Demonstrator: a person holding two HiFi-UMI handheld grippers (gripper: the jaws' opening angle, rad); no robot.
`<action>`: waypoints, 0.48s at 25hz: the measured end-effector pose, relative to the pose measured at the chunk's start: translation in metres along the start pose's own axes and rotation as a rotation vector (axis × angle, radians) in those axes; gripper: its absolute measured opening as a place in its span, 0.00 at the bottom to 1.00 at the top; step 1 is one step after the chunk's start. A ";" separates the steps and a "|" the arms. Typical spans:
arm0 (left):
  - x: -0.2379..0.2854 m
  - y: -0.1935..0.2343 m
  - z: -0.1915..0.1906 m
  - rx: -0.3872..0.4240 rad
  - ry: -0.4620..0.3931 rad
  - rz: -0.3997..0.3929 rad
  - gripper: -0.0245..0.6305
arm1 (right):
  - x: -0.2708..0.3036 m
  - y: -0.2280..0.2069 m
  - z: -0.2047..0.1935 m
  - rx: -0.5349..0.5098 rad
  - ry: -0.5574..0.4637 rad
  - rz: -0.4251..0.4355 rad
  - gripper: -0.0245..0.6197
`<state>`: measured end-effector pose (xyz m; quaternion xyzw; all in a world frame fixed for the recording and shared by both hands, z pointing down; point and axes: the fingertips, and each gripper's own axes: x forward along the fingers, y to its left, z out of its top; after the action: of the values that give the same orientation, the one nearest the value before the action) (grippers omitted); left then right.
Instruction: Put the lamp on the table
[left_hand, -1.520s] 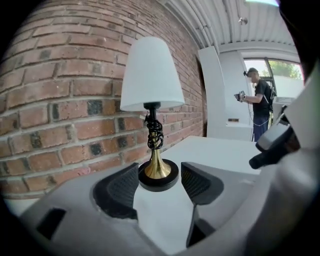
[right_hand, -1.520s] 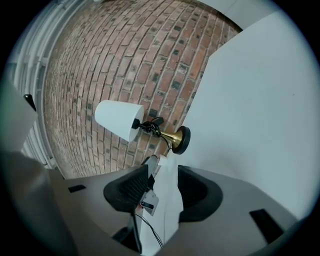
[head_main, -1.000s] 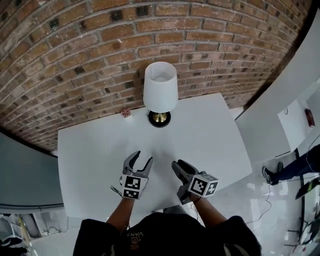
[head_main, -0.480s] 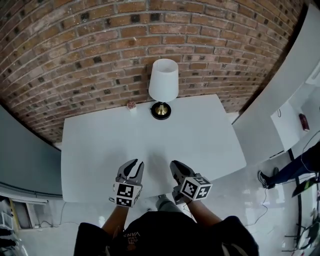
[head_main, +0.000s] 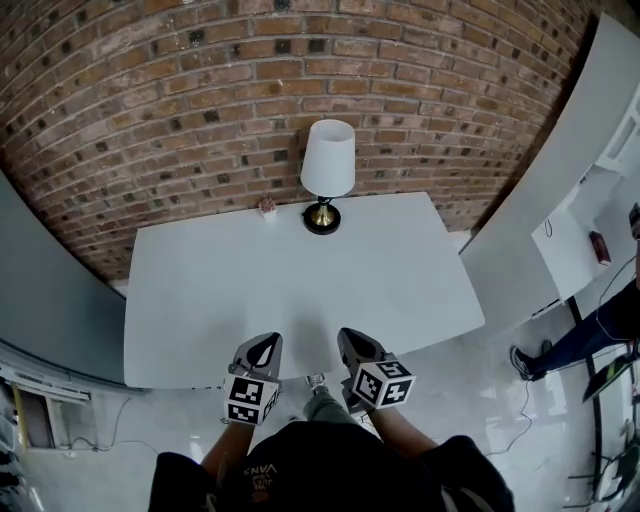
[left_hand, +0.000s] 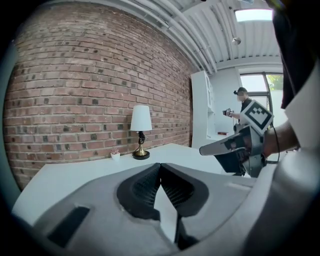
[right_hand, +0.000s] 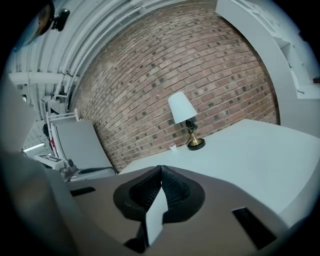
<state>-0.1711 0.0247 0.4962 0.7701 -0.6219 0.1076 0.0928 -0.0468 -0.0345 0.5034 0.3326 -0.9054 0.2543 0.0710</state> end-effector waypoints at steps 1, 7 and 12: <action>-0.005 -0.004 -0.002 -0.008 0.003 -0.013 0.05 | -0.004 0.003 -0.003 -0.011 0.001 -0.002 0.04; -0.026 -0.023 -0.016 -0.051 0.035 -0.065 0.05 | -0.020 0.016 -0.021 -0.030 0.015 -0.005 0.04; -0.040 -0.029 -0.023 -0.056 0.030 -0.056 0.05 | -0.029 0.022 -0.034 -0.043 0.034 -0.003 0.04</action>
<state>-0.1521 0.0746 0.5066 0.7828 -0.6013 0.0989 0.1264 -0.0396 0.0136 0.5145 0.3281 -0.9087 0.2403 0.0941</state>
